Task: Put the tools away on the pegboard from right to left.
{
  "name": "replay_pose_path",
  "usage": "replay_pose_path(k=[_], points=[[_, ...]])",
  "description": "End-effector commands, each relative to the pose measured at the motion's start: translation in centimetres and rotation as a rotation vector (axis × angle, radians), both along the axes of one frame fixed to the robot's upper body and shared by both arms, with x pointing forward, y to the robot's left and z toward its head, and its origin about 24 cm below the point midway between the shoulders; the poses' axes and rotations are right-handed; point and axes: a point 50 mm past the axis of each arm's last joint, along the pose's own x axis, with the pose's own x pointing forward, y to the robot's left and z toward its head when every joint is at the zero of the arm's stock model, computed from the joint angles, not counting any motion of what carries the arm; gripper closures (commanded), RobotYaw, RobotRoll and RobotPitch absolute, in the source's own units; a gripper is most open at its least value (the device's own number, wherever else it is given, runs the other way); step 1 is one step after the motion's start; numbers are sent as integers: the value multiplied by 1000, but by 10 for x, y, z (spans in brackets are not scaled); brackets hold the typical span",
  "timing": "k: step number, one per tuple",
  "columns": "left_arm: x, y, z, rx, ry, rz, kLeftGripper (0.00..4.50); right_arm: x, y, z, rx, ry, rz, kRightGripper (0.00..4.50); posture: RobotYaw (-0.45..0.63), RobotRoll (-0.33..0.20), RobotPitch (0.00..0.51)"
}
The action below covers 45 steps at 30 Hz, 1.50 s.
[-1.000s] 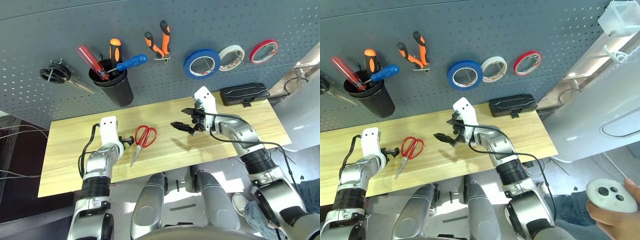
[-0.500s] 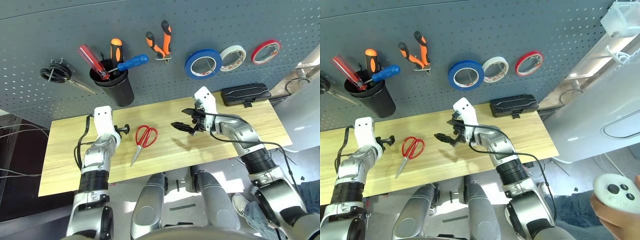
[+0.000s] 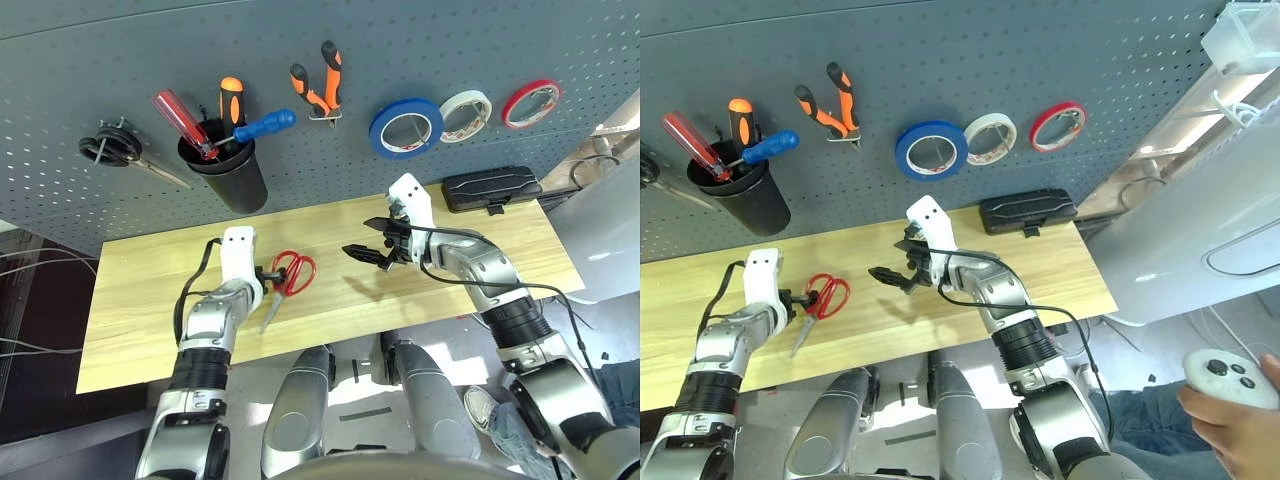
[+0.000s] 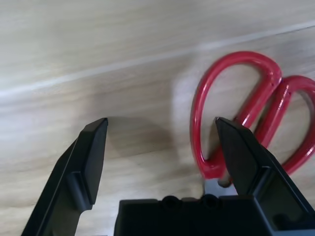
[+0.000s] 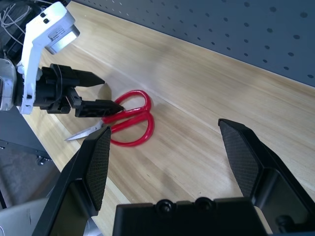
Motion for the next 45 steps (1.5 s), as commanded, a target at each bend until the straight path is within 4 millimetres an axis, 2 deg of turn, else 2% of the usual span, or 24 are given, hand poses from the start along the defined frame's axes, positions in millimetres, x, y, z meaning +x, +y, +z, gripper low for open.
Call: replay_pose_path(k=[1, 2, 3, 6, 12, 16, 22, 26, 33, 36, 39, 45], points=[[-4, 2, -15, 83, 70, -19, 18, -3, 0, -7, -6, 28, 1, 0, 61, 0, 299], [-2, 2, -15, 91, 69, -20, 18, -3, 1, -7, -6, 28, 1, 0, 61, 0, 299], [1, 1, -14, 95, 66, -20, 199, -3, 1, -7, -5, 27, 1, 0, 60, 0, 298], [8, -8, -15, 100, 89, -67, 952, -3, 2, -6, -2, 27, 4, 0, 56, 0, 296], [5, -17, -16, 111, 94, -185, 3081, -2, 3, -5, 1, 23, 2, 0, 57, 0, 292], [3, -16, -10, 97, 0, -220, 4431, -1, 3, -5, 4, 18, 3, 0, 62, 0, 287], [-14, 4, 13, 155, -248, -185, 4473, 1, 6, 2, 24, -16, 19, 0, 74, 0, 282], [-30, 18, 40, 197, -518, -170, 4473, 0, 16, 17, 67, -89, 69, 0, 88, 0, 281], [-66, 44, 69, 265, -866, -112, 4473, -2, 37, 48, 183, -209, 156, 0, 101, 0, 277], [-83, 48, 75, 343, -951, -184, 4473, -4, 44, 60, 220, -246, 196, 0, 106, 0, 272], [-94, 58, 79, 411, -988, -166, 4473, -7, 50, 71, 250, -272, 232, 0, 108, 0, 270], [-101, 92, 111, 611, -1131, 35, 4473, -13, 62, 94, 334, -323, 296, 0, 119, 0, 262]])
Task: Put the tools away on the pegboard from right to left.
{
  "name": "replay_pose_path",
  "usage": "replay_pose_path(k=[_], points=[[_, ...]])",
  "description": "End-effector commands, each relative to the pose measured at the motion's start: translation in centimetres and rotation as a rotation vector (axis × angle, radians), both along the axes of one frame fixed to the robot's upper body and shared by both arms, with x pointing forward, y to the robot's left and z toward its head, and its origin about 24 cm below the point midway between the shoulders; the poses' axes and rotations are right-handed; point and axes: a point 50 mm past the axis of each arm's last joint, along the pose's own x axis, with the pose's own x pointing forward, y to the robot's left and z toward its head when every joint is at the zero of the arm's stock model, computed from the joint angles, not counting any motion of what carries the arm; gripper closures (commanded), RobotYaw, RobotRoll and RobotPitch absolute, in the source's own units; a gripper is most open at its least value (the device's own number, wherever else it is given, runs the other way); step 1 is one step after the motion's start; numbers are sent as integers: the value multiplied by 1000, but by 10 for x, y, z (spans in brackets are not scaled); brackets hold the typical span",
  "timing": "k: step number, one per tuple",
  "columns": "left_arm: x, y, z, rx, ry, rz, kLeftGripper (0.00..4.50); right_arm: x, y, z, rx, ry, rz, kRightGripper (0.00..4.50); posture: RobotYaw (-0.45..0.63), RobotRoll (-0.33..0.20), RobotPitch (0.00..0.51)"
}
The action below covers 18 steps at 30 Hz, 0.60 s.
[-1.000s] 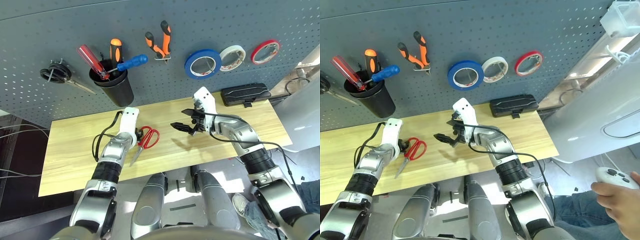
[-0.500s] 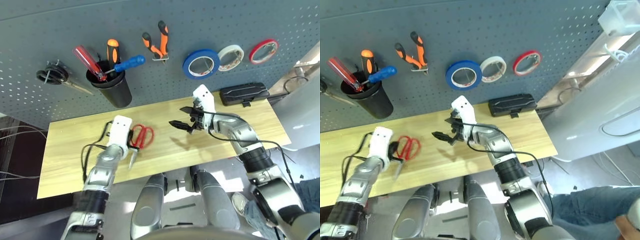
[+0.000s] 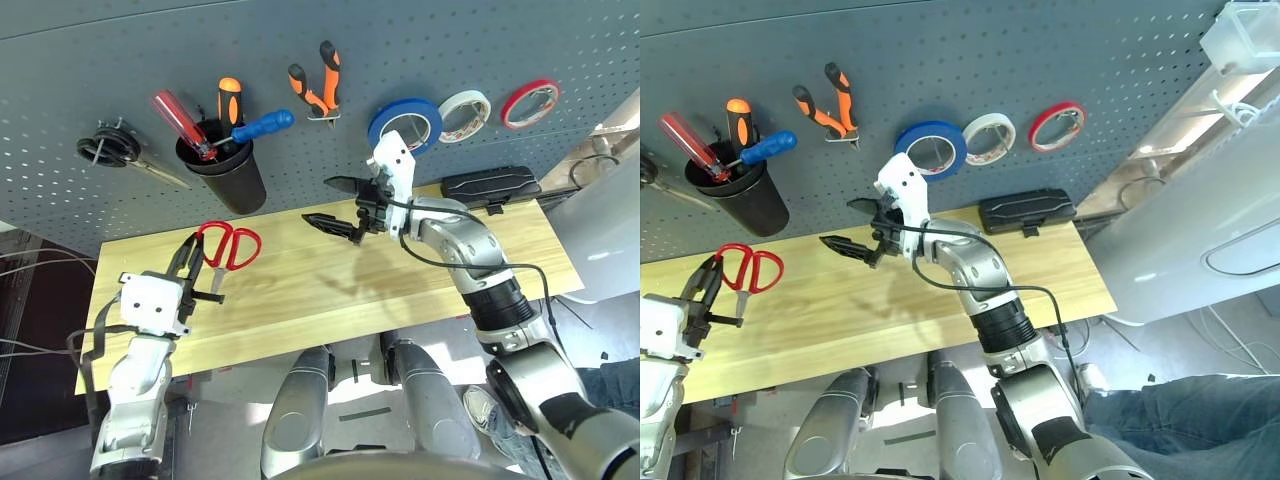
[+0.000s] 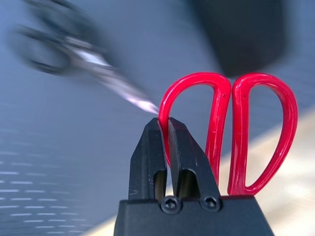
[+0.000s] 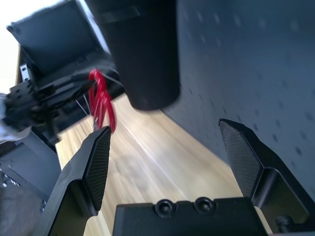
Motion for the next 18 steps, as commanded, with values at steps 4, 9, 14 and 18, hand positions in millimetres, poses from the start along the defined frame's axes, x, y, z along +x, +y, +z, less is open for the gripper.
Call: replay_pose_path(k=[4, 9, 14, 18], points=[[-2, 26, 35, 76, -158, 134, 4473, -11, 13, 27, 102, -58, 104, 0, 121, 0, 257], [1, 37, 57, 100, -240, 180, 4473, -16, 17, 38, 147, -66, 142, 0, 124, 0, 258], [5, 43, 65, 93, -263, 201, 4473, -15, 17, 40, 153, -69, 142, 0, 122, 0, 259], [12, 46, 65, 54, -244, 212, 4473, -14, 17, 39, 151, -68, 127, 0, 120, 0, 259]])
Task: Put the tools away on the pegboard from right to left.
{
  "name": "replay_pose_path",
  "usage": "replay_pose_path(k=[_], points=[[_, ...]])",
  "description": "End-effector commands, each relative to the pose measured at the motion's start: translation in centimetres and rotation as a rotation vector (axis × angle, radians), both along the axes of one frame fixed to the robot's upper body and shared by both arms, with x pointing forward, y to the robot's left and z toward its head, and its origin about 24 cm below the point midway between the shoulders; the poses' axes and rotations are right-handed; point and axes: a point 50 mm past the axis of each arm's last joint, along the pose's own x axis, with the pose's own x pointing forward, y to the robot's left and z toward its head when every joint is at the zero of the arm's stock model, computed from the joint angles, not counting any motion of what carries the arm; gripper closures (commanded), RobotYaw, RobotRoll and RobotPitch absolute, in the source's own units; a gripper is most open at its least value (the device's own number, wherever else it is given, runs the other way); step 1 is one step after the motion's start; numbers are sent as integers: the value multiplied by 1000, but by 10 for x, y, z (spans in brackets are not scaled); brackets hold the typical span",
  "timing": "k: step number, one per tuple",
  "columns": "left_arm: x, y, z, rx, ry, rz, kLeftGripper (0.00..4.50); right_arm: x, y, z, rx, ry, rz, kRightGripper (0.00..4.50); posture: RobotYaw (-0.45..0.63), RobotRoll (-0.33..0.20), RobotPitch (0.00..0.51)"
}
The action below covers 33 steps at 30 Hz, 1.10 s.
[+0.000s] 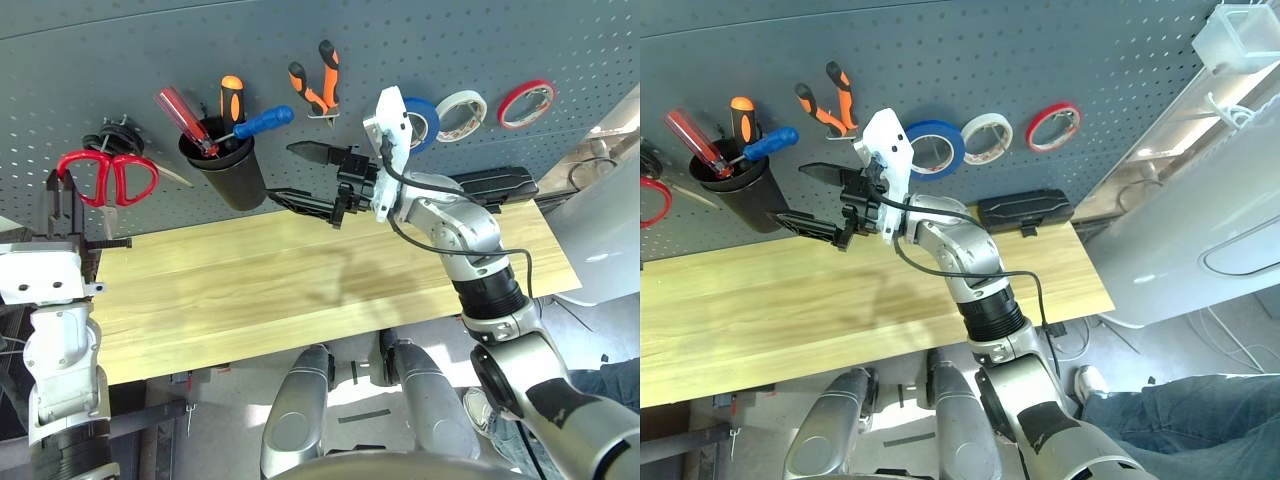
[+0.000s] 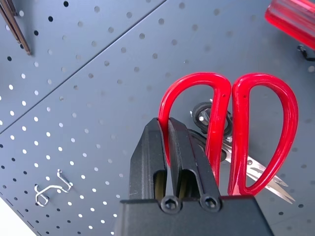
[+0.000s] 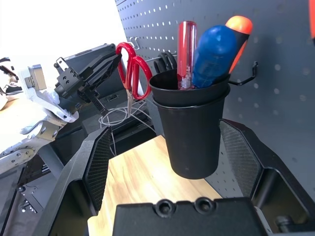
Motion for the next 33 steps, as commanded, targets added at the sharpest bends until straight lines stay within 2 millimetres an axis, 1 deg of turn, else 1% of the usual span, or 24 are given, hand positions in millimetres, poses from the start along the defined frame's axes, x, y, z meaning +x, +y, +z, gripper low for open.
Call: replay_pose_path(k=[1, 4, 7, 8, 9, 10, 12, 13, 14, 16, 19, 20, 23, 26, 28, 31, 33], points=[[5, 10, -5, -61, 53, 34, 4473, 0, 1, 2, 4, 1, -6, 0, 118, 0, 259], [14, 10, -10, -87, 102, 29, 4473, 4, 0, -1, -8, 5, -41, 0, 115, 0, 260], [28, 6, -20, -135, 185, -3, 4473, 11, -4, -10, -31, 26, -101, 0, 110, 0, 263], [32, 3, -25, -150, 212, -18, 3860, 14, -7, -17, -49, 38, -133, 0, 110, 0, 265], [35, 1, -27, -157, 227, -26, 3635, 16, -8, -22, -62, 45, -153, 0, 110, 0, 265], [36, -1, -30, -164, 239, -34, 3297, 19, -10, -27, -76, 47, -178, 0, 104, 0, 266], [42, -6, -41, -186, 325, -67, 2566, 25, -16, -40, -73, 115, -244, 0, 100, 0, 270], [42, -8, -44, -194, 340, -80, 2266, 28, -20, -46, -83, 143, -281, 0, 95, 0, 273], [43, -11, -52, -211, 385, -91, 1949, 31, -25, -54, -93, 165, -322, 0, 89, 0, 276], [44, -13, -59, -229, 430, -98, 1292, 35, -30, -62, -107, 176, -361, 0, 89, 0, 276], [43, -17, -80, -292, 510, -90, 266, 40, -42, -84, -145, 250, -456, 0, 68, 0, 284], [43, -19, -90, -320, 545, -82, 13, 41, -46, -92, -159, 267, -487, 0, 61, 0, 285], [44, -28, -111, -368, 640, -60, 13, 42, -58, -116, -203, 329, -567, 0, 46, 0, 289], [47, -34, -123, -400, 709, -9, 13, 42, -72, -134, -224, 374, -653, 0, 33, 0, 289], [50, -37, -127, -417, 729, 13, 13, 43, -81, -142, -236, 393, -697, 0, 23, 0, 291], [59, -44, -130, -436, 758, 29, 13, 45, -109, -155, -250, 449, -846, 0, 6, 0, 292], [65, -50, -131, -445, 769, 27, 13, 48, -126, -159, -248, 482, -930, 0, -12, 0, 292]])
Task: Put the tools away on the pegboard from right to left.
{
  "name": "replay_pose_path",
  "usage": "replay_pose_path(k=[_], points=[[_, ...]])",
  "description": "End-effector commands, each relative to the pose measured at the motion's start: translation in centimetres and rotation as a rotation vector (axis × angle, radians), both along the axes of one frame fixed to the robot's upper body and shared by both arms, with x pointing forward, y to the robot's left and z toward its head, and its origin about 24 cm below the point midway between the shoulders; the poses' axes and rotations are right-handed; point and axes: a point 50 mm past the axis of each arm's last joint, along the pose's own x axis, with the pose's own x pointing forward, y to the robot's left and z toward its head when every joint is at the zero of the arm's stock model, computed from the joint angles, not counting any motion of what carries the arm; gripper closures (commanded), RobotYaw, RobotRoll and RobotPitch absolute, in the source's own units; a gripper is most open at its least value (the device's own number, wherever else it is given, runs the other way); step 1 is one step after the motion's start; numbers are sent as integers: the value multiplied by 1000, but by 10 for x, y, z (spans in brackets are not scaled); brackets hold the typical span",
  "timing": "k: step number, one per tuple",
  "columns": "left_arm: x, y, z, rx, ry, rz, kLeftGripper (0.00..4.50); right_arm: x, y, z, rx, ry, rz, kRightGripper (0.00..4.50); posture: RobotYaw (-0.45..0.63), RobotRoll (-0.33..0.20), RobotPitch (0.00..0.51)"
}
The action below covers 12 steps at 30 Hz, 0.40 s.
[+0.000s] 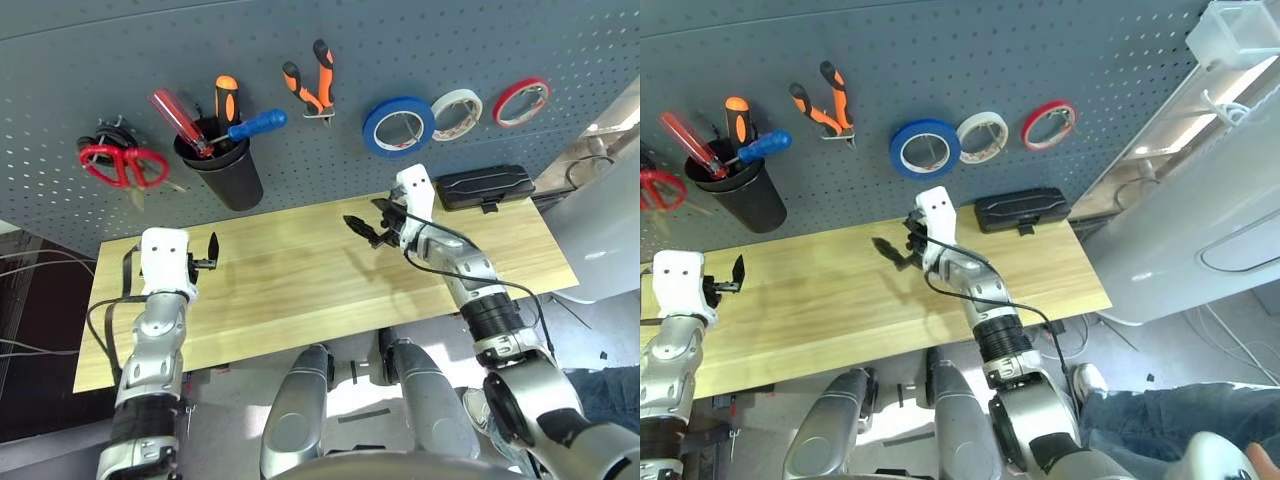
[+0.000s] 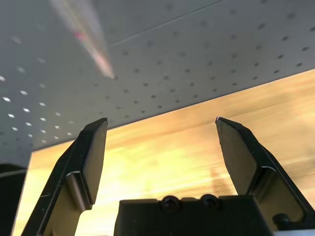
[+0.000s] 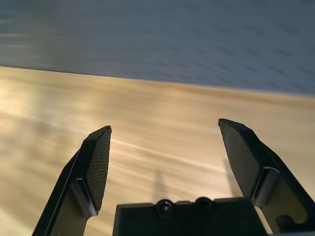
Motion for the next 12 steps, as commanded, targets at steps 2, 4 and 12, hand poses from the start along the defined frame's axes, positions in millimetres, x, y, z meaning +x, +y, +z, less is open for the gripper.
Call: replay_pose_path(k=[2, 4, 12], points=[[4, -10, -14, -19, 78, 8, 13, 1, -37, -15, -19, 69, -177, 0, -28, 0, 291], [7, -14, -17, -28, 90, -5, 13, 4, -49, -14, -23, 70, -220, 0, -45, 0, 289], [7, -39, -28, -46, 121, -101, 13, 14, -75, -9, -42, 83, -259, 0, -50, 0, 270]])
